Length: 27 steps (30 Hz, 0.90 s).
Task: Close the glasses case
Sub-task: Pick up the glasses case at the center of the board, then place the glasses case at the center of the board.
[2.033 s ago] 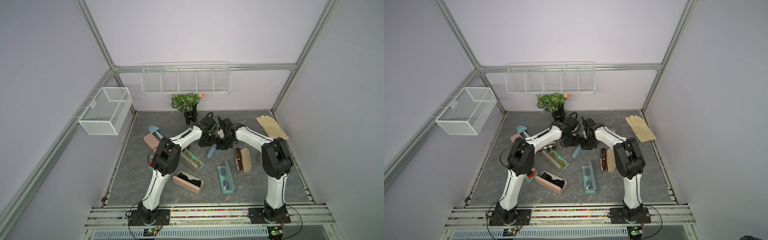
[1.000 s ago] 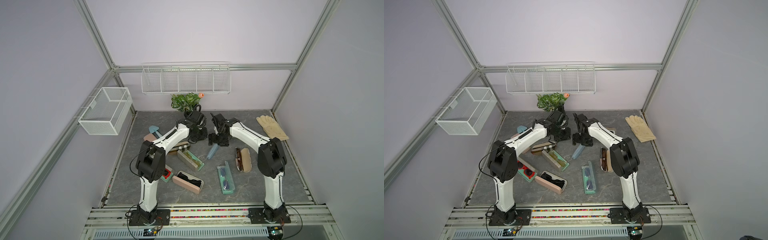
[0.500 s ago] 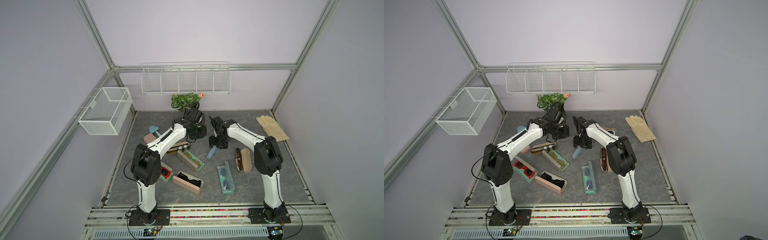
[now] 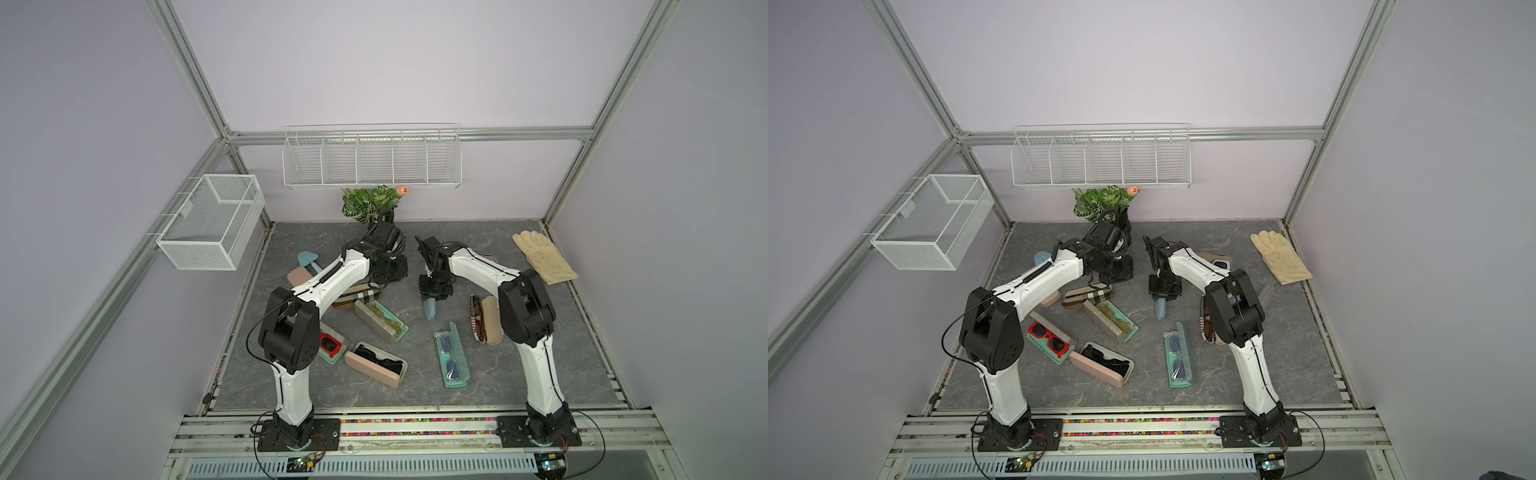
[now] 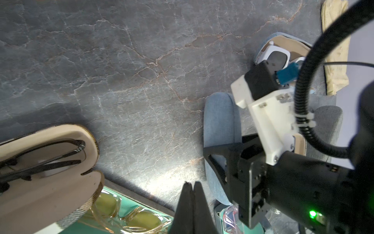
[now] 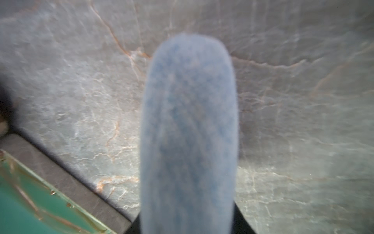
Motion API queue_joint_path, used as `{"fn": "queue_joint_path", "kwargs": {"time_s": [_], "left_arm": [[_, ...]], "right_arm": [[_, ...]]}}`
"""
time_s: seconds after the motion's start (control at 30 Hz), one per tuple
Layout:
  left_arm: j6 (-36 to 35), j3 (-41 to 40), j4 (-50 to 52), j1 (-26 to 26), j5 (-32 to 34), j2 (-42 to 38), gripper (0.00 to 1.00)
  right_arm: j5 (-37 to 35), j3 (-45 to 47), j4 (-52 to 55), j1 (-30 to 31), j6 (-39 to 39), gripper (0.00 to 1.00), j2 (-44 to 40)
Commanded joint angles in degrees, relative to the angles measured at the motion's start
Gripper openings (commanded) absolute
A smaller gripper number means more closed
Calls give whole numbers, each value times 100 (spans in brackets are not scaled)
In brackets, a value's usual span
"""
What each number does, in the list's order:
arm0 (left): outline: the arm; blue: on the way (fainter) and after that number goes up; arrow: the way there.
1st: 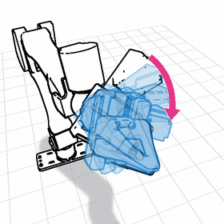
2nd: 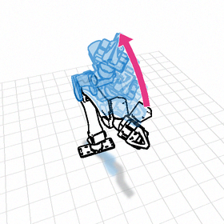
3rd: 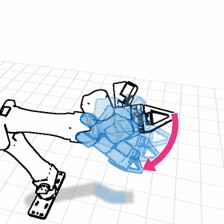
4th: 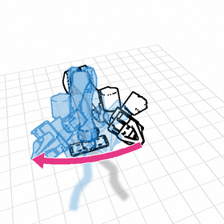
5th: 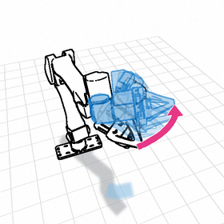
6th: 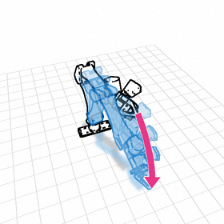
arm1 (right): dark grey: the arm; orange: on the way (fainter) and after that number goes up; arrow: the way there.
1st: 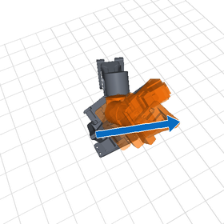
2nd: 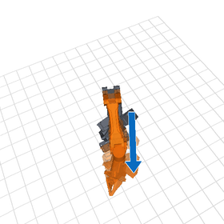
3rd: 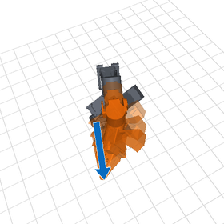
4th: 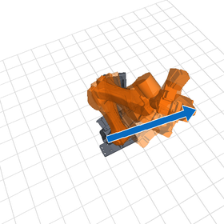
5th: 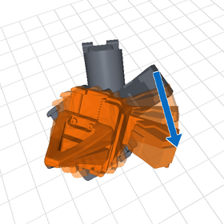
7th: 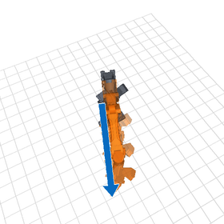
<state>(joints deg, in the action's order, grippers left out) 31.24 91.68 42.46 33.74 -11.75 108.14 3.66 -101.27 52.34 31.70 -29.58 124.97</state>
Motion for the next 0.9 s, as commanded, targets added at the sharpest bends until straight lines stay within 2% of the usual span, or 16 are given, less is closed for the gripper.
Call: {"fn": "queue_joint_path", "kwargs": {"time_s": [0.0, 0.2, 0.37, 0.6, 0.87], "left_arm": [[32, -47, -51, -30, 79, -264, 0], [65, -166, -196, -28, -39, -173, 0], [138, -222, -358, -28, -201, -32, 0], [140, -151, -413, -26, -283, 156, 0], [84, -95, -361, -22, -319, 256, 0]], "right_arm": [[-272, -179, 130, -222, 117, 32, -768], [-1093, 177, 693, -831, 318, 33, -2023], [-1679, 1111, 811, -1672, 417, 34, -3344], [-1555, 2772, 429, -3044, 471, 35, -4521], [-1198, 3902, -236, -4366, 474, 34, -4763]]}}
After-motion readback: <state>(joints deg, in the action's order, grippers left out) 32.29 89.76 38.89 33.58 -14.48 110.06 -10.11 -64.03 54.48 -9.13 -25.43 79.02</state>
